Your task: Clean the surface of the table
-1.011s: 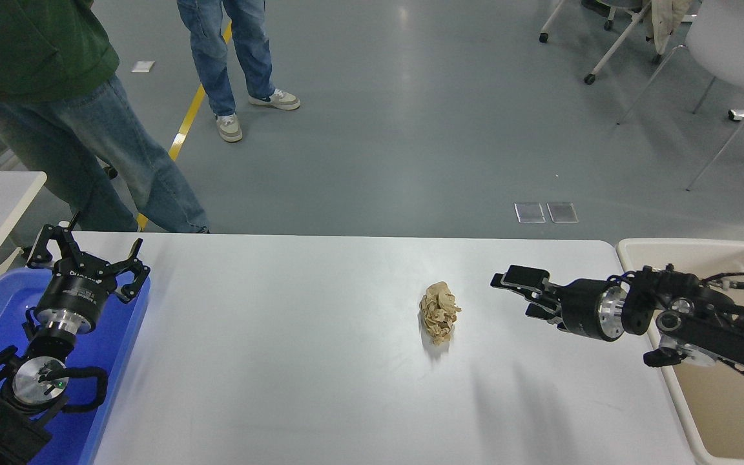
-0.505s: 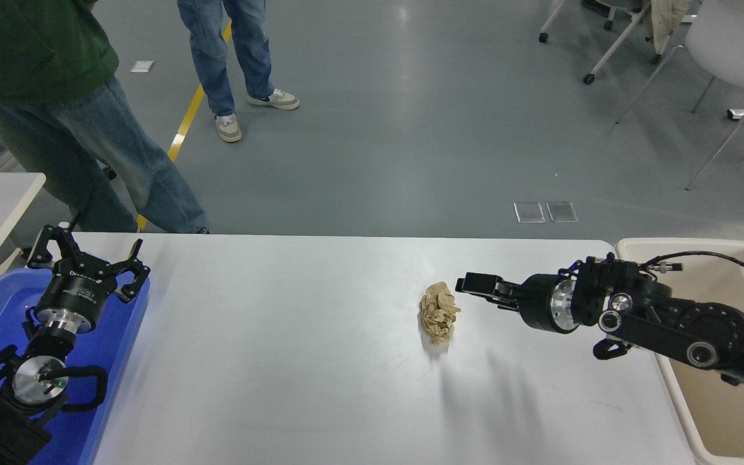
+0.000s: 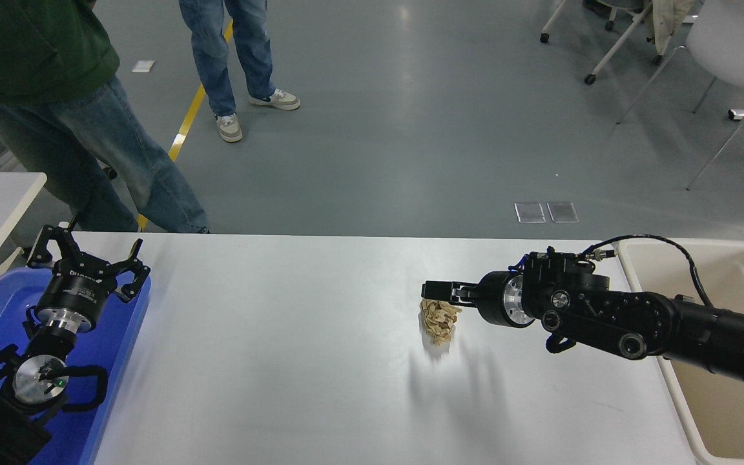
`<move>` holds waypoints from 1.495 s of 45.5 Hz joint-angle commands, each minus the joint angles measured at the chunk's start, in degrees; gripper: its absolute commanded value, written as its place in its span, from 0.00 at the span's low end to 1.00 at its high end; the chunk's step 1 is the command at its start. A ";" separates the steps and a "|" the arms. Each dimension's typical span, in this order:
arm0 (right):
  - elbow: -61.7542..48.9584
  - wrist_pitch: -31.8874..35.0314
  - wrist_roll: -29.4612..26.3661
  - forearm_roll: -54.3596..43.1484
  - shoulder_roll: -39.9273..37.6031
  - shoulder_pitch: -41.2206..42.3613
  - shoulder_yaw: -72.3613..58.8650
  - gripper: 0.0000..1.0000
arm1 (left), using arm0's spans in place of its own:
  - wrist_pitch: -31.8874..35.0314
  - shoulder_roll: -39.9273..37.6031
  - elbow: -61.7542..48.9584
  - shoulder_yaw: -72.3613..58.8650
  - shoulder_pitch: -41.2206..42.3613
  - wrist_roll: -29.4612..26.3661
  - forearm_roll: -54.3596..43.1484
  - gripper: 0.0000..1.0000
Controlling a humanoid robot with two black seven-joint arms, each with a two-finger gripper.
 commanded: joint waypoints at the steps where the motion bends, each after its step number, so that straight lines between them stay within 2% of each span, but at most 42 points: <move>1: -3.01 -6.16 -0.04 -2.08 6.21 2.13 -7.19 1.00 | 0.00 0.00 0.00 0.00 -0.07 0.01 0.00 1.00; 8: -3.01 -9.24 -0.13 -2.35 7.44 2.22 -9.91 1.00 | 0.00 0.00 0.00 0.00 0.01 0.00 0.00 1.00; 19: -6.44 -18.47 -0.13 -3.58 11.04 3.36 -19.40 1.00 | 0.00 0.00 0.00 0.00 -0.07 0.01 0.00 1.00; 43: -12.59 -19.79 -0.13 -3.31 12.54 0.19 -19.58 1.00 | 0.00 0.00 0.00 0.00 0.01 0.01 0.00 1.00; 68: -12.94 -20.31 -0.31 -2.96 13.51 -3.50 -19.67 1.00 | 0.00 0.00 0.00 0.00 0.01 0.01 0.00 1.00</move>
